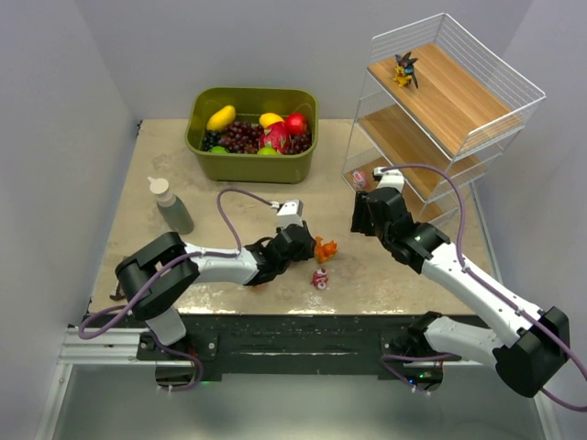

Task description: Place and organize the plastic toys onto the shelf

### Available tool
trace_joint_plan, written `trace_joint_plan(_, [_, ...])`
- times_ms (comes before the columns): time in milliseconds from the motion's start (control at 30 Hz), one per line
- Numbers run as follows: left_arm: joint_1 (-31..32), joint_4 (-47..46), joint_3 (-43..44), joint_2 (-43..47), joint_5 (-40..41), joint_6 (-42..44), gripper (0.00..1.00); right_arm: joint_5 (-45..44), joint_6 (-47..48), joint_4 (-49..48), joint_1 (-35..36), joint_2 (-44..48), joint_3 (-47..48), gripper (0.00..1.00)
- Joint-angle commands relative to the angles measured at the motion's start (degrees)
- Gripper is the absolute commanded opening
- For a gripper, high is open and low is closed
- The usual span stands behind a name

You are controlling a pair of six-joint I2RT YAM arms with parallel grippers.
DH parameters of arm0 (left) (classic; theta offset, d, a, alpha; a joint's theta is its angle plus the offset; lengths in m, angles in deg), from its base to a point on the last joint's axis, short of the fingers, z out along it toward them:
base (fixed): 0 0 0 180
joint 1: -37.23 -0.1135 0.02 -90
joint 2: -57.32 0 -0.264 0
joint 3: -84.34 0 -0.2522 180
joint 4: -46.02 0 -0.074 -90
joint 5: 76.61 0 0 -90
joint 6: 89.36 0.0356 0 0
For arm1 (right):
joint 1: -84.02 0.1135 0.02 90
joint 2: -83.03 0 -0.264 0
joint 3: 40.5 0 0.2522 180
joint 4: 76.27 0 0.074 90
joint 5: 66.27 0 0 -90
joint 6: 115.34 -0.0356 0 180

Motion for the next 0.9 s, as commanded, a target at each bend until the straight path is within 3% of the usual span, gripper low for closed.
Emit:
trace_joint_plan(0, [-0.2, -3.6, 3.0, 1.4, -1.7, 5.6, 0.0, 1.7, 2.1, 0.0, -0.2, 2.0, 1.6, 0.6])
trace_joint_plan(300, [-8.8, -1.3, 2.3, 13.3, -26.6, 9.7, 0.0, 14.3, 9.9, 0.2, -0.2, 6.5, 7.2, 0.64])
trace_joint_plan(500, [-17.1, 2.7, 2.7, 19.6, -48.6, 10.8, 0.0, 29.7, 16.8, -3.1, -0.2, 8.3, 9.8, 0.66])
trace_joint_plan(633, [-20.3, 0.2, 1.0, 21.0, -65.8, 8.9, 0.0, 37.2, 20.3, -4.4, -0.2, 9.2, 12.4, 0.67])
trace_joint_plan(767, [-20.9, -2.4, -0.9, 22.9, -74.9, 8.1, 0.0, 52.0, 24.8, -6.4, -0.2, 10.6, 13.8, 0.69])
trace_joint_plan(867, [-20.9, -0.7, -0.5, 25.4, -78.7, 8.6, 0.0, 57.7, 28.0, -6.9, 0.0, 11.3, 14.6, 0.69])
